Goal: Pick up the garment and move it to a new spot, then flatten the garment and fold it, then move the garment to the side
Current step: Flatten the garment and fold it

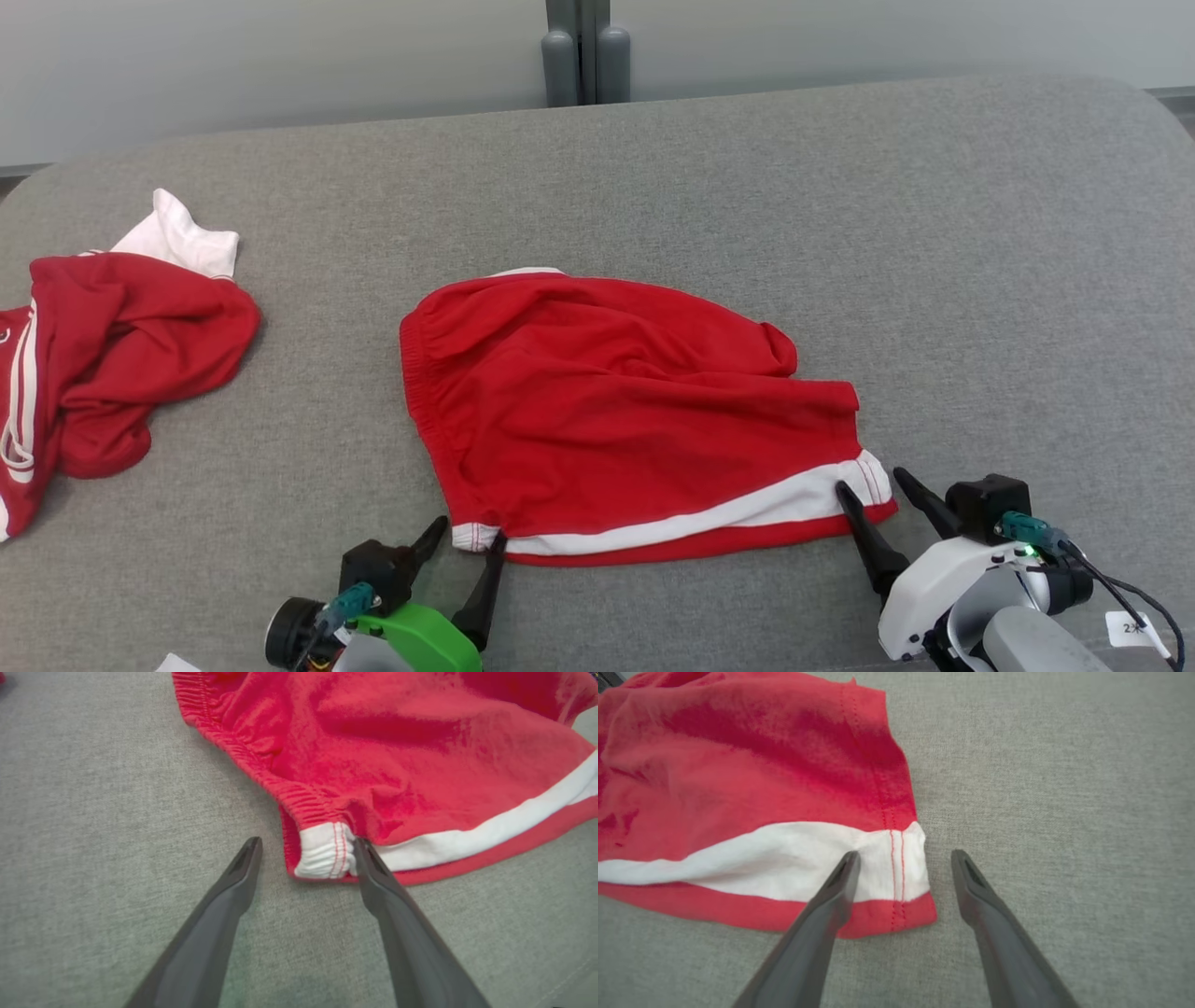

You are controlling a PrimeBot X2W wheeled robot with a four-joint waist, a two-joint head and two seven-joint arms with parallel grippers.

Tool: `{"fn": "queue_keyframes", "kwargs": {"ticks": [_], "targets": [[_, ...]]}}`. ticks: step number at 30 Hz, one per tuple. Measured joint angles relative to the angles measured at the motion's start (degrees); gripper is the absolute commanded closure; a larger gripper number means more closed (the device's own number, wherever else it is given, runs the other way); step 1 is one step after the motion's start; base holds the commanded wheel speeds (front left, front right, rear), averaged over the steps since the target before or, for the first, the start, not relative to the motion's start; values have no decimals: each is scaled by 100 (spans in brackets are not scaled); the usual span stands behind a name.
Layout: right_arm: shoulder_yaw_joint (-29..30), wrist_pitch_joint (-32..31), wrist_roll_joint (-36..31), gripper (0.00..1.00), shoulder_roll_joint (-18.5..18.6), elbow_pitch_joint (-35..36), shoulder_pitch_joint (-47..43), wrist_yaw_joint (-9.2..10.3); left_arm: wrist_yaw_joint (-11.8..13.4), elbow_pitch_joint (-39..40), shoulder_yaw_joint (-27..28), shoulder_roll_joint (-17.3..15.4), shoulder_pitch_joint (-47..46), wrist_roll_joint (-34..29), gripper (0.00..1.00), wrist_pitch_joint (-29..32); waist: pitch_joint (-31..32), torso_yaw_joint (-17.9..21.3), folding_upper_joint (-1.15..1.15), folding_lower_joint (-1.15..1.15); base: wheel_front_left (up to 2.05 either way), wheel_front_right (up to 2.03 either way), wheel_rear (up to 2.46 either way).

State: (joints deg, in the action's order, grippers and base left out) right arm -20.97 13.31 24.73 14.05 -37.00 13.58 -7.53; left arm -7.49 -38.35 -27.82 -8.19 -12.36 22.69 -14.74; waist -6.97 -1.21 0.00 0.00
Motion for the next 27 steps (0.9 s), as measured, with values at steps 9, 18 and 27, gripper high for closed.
{"fn": "queue_keyframes", "kwargs": {"ticks": [9,18,27], "targets": [[-458,142,394,100,-3,-209,255,0,0,-98,-385,11,-216,543,100,-30,-25,-1,0,0,0,0,0],[-311,169,383,100,202,676,449,0,0,909,-203,-318,-256,641,100,-30,41,15,0,0,0,0,0],[-579,111,713,100,491,757,2173,0,0,1492,-477,-779,-2186,1024,100,405,-253,52,0,0,0,0,0]]}}
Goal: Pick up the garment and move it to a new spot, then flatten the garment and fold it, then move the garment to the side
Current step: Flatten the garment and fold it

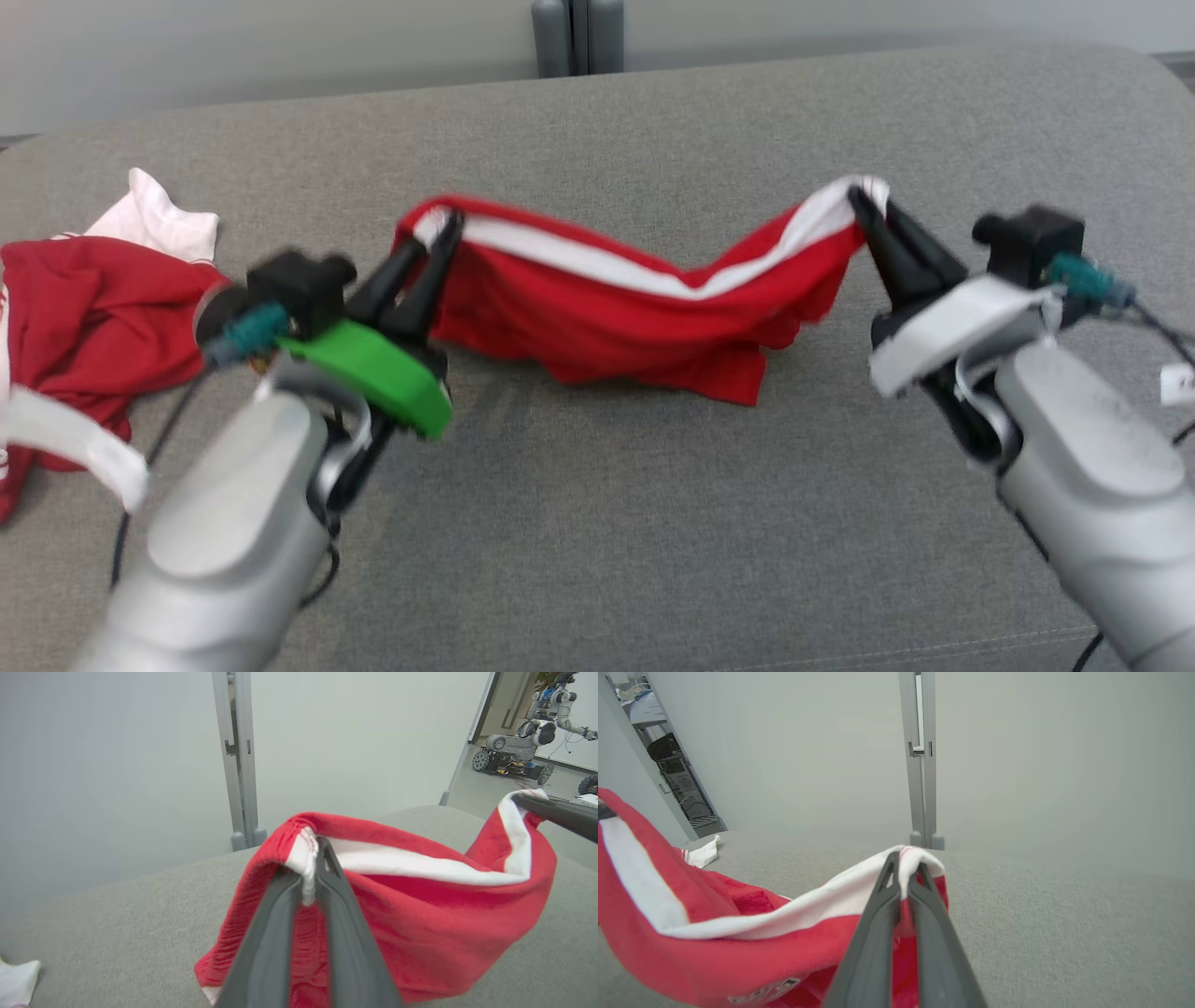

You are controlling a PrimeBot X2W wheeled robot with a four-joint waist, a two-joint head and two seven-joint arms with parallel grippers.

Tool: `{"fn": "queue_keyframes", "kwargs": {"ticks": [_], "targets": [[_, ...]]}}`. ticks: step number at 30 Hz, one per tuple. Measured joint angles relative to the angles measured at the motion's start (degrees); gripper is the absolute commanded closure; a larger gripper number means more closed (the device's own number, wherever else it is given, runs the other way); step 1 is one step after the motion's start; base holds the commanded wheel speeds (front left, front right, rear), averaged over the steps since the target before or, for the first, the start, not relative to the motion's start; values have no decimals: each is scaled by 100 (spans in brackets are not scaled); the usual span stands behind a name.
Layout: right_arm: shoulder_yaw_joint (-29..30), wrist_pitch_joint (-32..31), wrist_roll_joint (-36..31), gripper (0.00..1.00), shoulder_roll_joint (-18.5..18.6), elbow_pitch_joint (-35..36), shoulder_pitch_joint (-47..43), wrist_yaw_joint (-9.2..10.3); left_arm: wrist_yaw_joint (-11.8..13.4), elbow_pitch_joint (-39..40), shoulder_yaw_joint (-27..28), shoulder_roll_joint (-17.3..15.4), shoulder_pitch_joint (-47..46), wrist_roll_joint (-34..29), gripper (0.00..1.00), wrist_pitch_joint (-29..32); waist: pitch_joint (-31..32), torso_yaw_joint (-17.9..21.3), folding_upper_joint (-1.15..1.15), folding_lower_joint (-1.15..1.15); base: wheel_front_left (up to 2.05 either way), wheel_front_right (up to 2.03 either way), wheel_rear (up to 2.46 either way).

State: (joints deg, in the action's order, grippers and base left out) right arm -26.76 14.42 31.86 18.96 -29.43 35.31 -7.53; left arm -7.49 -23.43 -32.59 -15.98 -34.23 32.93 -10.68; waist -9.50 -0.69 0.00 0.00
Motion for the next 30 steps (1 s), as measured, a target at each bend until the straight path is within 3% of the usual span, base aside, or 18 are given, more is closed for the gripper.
{"fn": "queue_keyframes", "kwargs": {"ticks": [8,18,24,30], "targets": [[-57,-425,758,100,68,-683,2791,0,0,-316,-209,-153,-2960,698,100,667,-703,71,0,0,0,0,0],[-224,-415,1103,100,144,-1485,5371,0,-1,-1278,-597,-3,-5656,1131,100,505,-1535,187,0,1,0,0,0],[-738,-347,1432,100,159,-1586,5566,0,-1,-1515,-970,76,-5950,1394,100,78,-1836,263,0,1,0,0,0],[-1435,-30,1759,100,456,-1085,4394,0,-1,-1451,-1312,-87,-4658,1553,100,-377,-1815,305,0,1,0,0,0]]}}
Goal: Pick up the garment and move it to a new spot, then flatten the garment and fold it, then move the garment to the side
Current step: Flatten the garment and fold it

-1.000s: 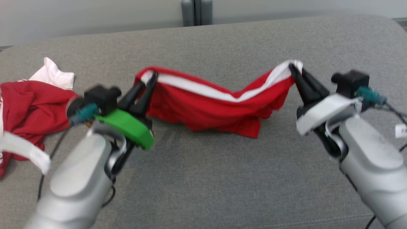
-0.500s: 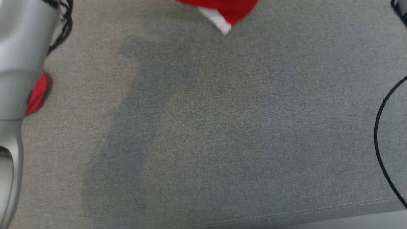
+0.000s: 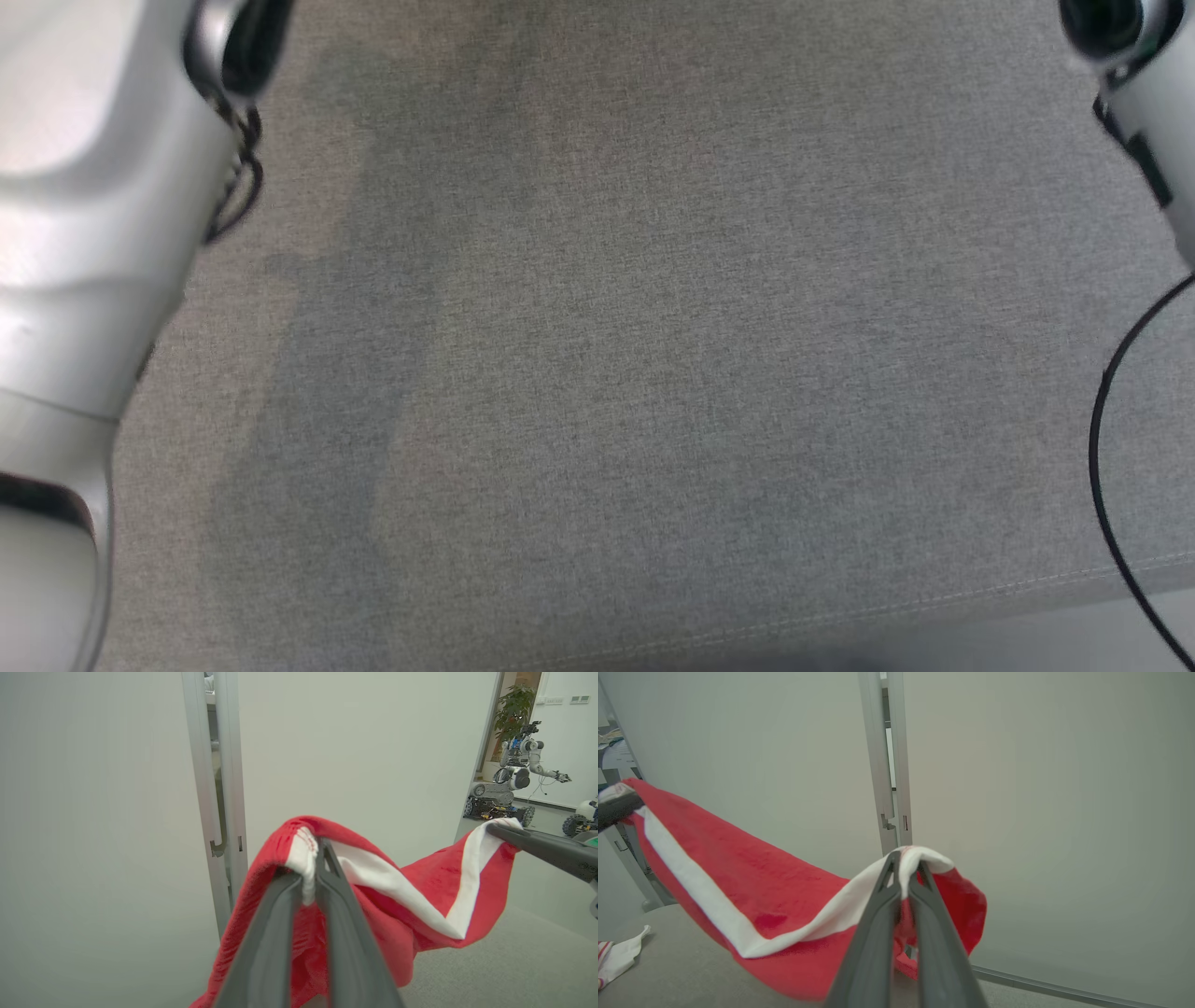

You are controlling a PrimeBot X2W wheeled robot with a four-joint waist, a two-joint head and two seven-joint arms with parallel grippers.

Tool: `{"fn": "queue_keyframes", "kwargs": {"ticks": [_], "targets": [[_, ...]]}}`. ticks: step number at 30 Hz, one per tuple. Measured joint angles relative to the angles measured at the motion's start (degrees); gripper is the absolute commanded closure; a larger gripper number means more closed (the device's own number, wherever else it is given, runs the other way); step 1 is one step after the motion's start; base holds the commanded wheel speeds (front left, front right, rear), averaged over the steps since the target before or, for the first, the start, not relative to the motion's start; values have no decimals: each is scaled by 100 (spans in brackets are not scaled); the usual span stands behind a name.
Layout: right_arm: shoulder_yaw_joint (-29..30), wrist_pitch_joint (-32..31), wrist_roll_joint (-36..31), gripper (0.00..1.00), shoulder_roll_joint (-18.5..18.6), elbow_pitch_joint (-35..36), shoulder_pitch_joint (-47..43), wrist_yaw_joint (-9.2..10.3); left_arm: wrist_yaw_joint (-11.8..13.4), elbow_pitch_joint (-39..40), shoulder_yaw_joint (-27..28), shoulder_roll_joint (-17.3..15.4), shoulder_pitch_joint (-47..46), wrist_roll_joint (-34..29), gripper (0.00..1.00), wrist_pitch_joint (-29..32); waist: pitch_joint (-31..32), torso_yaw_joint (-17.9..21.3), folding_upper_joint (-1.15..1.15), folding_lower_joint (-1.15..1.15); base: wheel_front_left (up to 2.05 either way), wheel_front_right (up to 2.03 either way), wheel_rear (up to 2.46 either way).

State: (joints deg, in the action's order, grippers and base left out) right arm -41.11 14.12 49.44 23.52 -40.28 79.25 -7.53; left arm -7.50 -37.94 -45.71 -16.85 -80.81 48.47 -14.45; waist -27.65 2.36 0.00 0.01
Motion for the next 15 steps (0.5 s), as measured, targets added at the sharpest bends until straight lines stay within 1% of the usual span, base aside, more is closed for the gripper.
{"fn": "queue_keyframes", "kwargs": {"ticks": [2,4,5,7,8,11,15], "targets": [[-105,60,168,100,131,245,-593,0,4,116,27,-24,650,-1,100,-33,68,-11,0,0,0,0,0],[-196,68,265,100,272,470,-1162,1,70,425,322,-26,1319,-41,100,-49,147,-12,0,0,0,0,0],[-205,70,279,100,346,624,-1462,1,140,665,469,-36,1696,-203,100,-51,196,-10,0,0,0,0,0],[-58,82,301,100,458,926,-1965,0,221,1054,726,-7,2386,-431,100,-52,290,-9,0,-1,0,0,0],[15,89,299,100,520,1080,-2253,1,283,1262,931,48,2796,-494,100,-52,344,-9,0,-1,0,0,0],[230,92,242,100,667,1483,-3167,0,386,1677,1259,188,3854,-746,100,-57,503,-22,0,-1,0,0,0],[537,92,168,100,765,1895,-4269,1,397,2041,1493,381,4964,-1098,100,-58,738,-58,0,-1,0,0,0]]}}
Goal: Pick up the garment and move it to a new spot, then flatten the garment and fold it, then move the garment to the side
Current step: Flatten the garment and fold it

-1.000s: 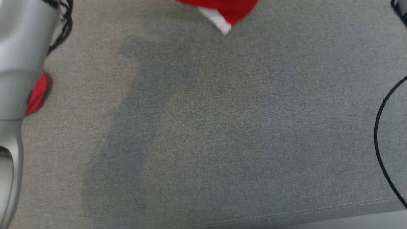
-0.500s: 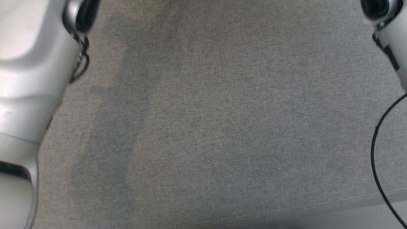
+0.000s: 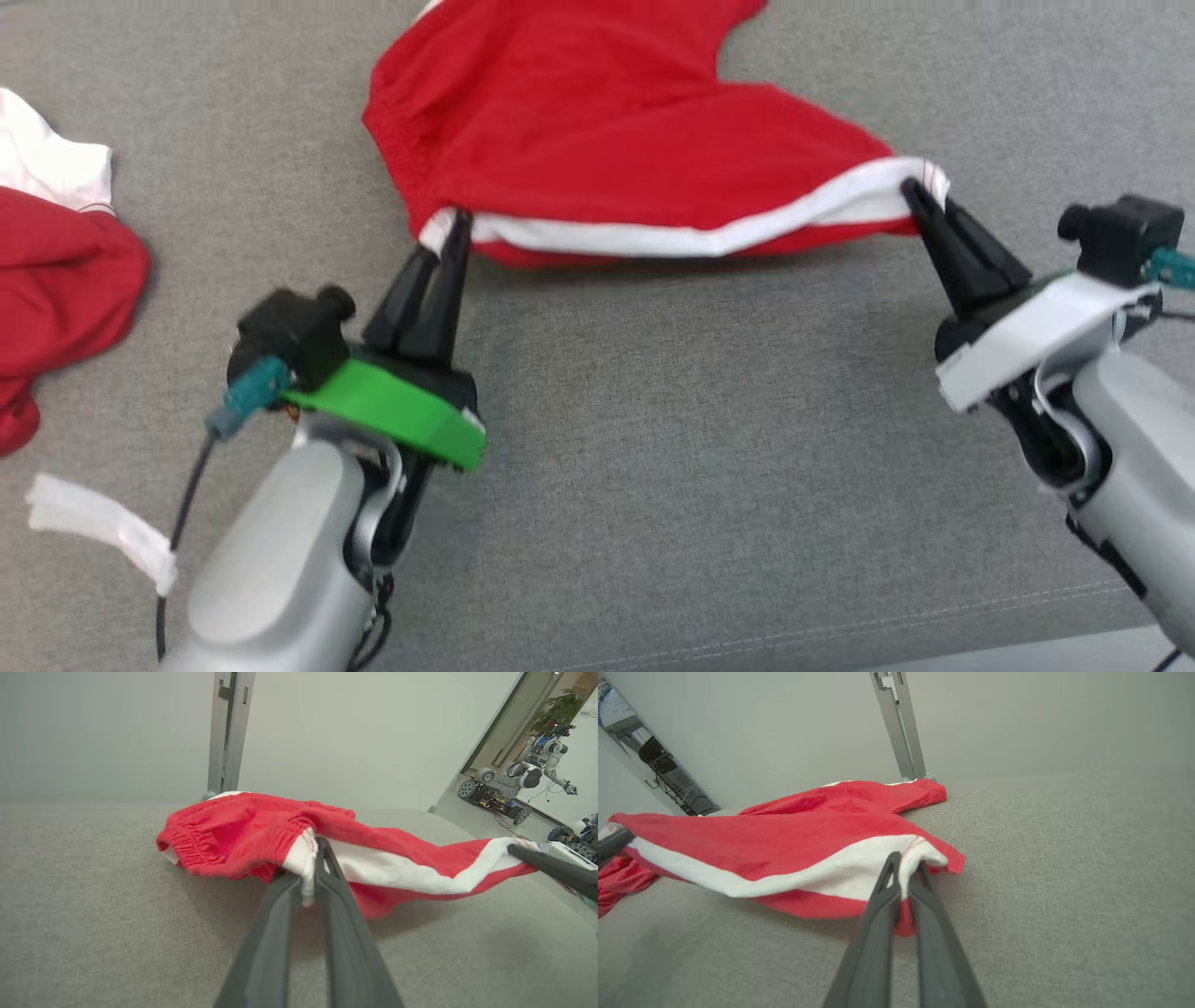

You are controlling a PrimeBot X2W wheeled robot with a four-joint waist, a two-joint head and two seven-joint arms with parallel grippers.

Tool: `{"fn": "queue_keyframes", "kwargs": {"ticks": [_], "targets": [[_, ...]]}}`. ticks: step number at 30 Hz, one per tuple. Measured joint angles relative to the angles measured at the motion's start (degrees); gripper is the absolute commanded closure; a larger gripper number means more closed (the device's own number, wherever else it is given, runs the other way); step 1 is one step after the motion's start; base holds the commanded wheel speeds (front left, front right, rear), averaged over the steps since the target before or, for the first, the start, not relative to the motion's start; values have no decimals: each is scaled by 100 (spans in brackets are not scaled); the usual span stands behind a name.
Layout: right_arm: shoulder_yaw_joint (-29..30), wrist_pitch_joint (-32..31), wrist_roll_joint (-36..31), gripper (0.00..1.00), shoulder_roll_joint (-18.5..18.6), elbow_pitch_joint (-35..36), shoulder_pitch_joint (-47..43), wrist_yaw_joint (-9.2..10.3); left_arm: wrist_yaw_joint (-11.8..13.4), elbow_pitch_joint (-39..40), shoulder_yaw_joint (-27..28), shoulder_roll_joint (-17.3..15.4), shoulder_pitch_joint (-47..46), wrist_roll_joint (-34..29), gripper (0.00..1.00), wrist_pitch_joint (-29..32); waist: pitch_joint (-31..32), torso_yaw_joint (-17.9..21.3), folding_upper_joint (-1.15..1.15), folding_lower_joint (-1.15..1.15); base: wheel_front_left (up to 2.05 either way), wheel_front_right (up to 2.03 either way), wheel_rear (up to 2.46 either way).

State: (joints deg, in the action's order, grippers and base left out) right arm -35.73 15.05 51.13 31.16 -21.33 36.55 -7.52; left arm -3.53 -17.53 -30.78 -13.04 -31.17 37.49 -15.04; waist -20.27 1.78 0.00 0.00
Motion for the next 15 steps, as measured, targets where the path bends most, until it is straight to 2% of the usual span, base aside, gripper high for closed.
{"fn": "queue_keyframes", "kwargs": {"ticks": [9,15], "targets": [[536,1,-260,100,25,578,-1880,-1,-134,265,78,57,1718,-515,100,0,542,-65,0,0,0,0,0],[1094,1,-265,100,-324,985,-3091,0,-200,256,-36,-2,2197,-587,100,0,801,-187,0,0,0,0,0]]}}
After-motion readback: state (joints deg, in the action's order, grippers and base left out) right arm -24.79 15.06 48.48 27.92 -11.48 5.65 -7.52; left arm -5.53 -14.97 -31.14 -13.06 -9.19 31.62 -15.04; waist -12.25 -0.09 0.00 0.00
